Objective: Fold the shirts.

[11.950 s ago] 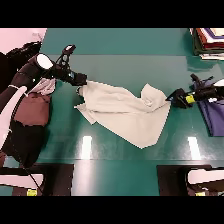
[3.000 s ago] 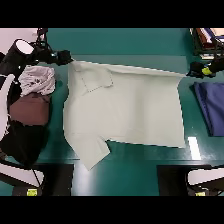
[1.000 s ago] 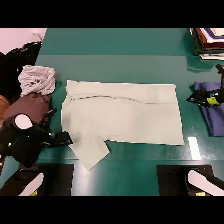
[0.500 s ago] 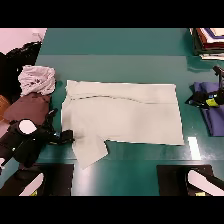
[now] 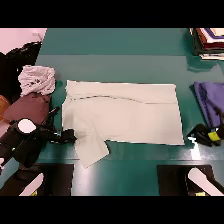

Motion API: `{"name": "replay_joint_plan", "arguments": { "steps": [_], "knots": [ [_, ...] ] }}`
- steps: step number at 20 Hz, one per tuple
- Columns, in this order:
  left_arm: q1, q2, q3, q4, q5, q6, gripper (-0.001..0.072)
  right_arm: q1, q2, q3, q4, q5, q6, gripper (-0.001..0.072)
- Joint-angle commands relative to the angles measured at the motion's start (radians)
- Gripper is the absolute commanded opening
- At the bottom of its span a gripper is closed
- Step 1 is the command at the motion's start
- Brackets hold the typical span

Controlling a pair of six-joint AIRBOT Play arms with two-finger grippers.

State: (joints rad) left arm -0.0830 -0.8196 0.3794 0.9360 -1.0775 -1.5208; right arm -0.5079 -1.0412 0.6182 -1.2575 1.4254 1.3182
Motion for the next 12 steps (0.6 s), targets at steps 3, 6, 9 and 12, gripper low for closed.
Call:
{"name": "replay_joint_plan", "arguments": {
  "steps": [3, 6, 9, 12],
  "knots": [
    [-0.001, 0.001, 0.001, -0.010, -0.005, 0.036, 0.0028, -0.046, 0.009, -0.134, 0.063, -0.055, -0.026, 0.0446],
    [0.000, 0.001, 0.001, -0.010, -0.005, 0.036, 0.0028, 0.017, 0.009, -0.132, 0.063, -0.095, -0.025, 0.0434],
    [0.000, 0.001, 0.001, -0.008, -0.010, 0.036, 0.0027, 0.083, 0.010, -0.132, 0.062, -0.114, -0.024, 0.0220],
    [-0.001, 0.002, 0.012, 0.023, -0.079, 0.036, 0.0026, 0.110, 0.010, -0.127, 0.060, -0.108, -0.025, 0.0019]
  ]
}}
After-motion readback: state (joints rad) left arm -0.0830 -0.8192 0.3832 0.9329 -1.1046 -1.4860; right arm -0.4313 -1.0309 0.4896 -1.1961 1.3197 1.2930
